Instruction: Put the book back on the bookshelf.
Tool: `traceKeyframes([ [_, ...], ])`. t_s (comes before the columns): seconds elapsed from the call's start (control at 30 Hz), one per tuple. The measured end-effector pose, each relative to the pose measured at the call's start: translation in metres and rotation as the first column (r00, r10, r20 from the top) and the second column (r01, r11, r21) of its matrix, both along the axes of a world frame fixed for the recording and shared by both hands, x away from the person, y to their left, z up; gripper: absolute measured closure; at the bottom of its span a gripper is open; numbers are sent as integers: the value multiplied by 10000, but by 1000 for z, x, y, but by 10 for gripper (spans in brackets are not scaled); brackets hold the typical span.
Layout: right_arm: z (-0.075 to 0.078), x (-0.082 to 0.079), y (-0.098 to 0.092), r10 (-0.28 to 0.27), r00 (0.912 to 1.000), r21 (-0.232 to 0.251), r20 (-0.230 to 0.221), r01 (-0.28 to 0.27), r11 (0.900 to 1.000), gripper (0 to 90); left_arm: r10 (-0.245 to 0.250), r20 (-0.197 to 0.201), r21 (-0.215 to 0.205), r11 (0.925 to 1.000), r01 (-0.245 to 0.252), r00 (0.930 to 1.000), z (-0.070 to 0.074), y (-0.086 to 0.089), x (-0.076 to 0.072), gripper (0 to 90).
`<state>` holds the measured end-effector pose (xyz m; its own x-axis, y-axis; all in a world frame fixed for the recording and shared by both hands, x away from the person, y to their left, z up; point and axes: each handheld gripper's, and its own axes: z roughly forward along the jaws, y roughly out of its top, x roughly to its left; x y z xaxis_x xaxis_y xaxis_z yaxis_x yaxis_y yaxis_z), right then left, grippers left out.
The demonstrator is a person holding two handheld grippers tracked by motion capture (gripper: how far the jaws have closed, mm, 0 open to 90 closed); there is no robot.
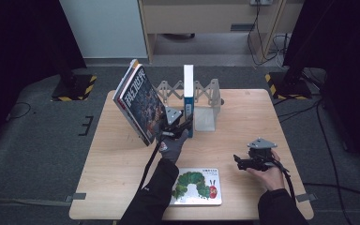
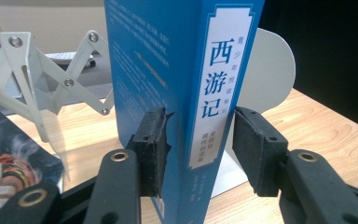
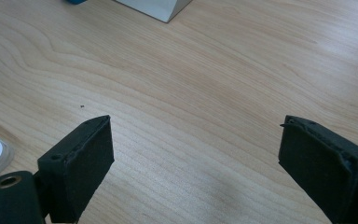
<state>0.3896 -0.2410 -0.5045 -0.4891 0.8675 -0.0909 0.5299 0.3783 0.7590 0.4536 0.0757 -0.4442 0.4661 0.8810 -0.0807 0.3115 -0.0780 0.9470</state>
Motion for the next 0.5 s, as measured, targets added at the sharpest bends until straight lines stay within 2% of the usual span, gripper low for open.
traceKeyframes([
  [0.13, 3, -1, 0, -15, 10000, 129, 87, 14, 9999, 105, -152, 10, 81, 9999, 152, 9999, 4, 8, -5, 535],
  [0.27, 9, -2, 3, 69, 9995, 324, 305, -79, 9994, 105, -464, 113, 371, 9983, 460, 9989, 10, 17, -18, 525],
  [0.37, 15, -5, 6, 53, 9990, 579, 447, -79, 9983, 110, -766, -44, 478, 9959, 768, 9970, 15, 25, -28, 515],
  [0.5, 24, -9, 10, 138, 9980, 978, 621, -199, 9950, 121, -1119, -335, 329, 9930, 1130, 9931, 23, 37, -39, 494],
])
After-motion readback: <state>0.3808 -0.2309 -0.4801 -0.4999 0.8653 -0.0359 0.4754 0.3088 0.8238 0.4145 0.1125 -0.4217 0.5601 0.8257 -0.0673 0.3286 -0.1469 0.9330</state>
